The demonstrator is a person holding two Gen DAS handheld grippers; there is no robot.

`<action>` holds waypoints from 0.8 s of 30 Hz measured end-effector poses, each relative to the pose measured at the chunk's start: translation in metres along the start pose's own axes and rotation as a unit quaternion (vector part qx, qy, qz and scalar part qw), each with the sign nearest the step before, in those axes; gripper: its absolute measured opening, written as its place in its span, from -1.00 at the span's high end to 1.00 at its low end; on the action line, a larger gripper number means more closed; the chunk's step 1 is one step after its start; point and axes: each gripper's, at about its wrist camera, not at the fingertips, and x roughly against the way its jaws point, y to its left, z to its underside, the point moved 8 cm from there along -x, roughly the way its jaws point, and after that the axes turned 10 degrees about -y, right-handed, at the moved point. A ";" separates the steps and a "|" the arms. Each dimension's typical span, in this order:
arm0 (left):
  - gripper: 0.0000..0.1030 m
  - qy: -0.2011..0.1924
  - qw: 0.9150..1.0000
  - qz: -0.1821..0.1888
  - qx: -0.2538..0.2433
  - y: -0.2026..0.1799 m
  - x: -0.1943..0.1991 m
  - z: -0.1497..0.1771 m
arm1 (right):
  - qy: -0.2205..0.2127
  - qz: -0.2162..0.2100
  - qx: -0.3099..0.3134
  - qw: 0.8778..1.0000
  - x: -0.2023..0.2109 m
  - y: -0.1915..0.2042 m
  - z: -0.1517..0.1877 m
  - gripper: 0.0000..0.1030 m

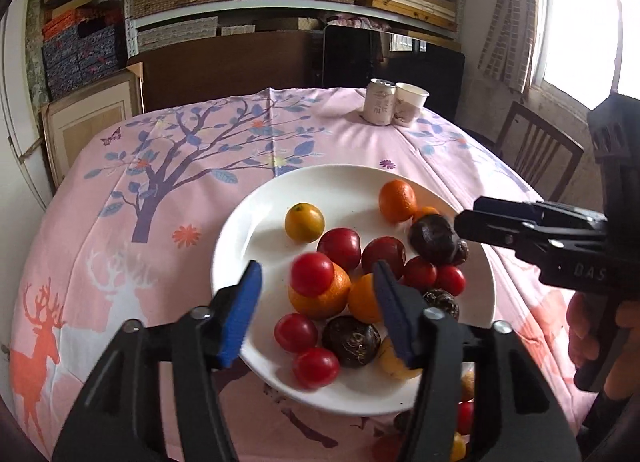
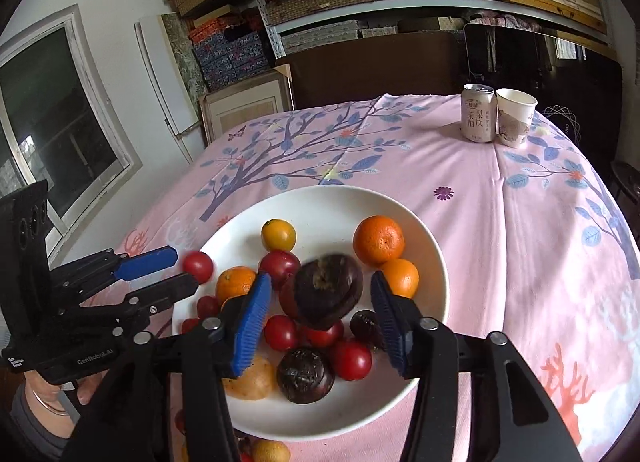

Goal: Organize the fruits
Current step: 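Carry a red tomato to the plate with the left tool while the right tool carries a dark plum, then carry a dark plum to the plate with the left tool while the right tool carries a yellow tomato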

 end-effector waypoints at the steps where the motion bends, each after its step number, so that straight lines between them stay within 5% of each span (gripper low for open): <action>1: -0.29 -0.004 1.000 0.004 0.004 0.001 0.005 0.003 | 0.001 0.002 0.007 1.000 0.004 0.001 0.005 -0.10; 11: -0.29 0.021 0.992 0.060 -0.110 -0.080 0.091 0.105 | -0.003 -0.014 -0.055 0.998 0.064 -0.025 0.083 -0.10; 15: -0.21 0.040 0.988 0.050 -0.142 -0.109 0.091 0.141 | -0.007 -0.020 -0.083 0.996 0.072 -0.033 0.099 -0.10; 20: 0.04 0.052 0.990 0.036 -0.126 -0.116 0.072 0.156 | -0.007 -0.020 -0.076 0.997 0.073 -0.031 0.103 -0.10; 21: 0.24 0.055 0.991 0.040 -0.117 -0.117 0.070 0.155 | -0.009 -0.020 -0.072 0.997 0.073 -0.030 0.103 -0.10; 24: 0.23 0.052 0.993 0.048 -0.098 -0.118 0.070 0.152 | -0.016 -0.019 -0.053 0.998 0.077 -0.023 0.104 -0.10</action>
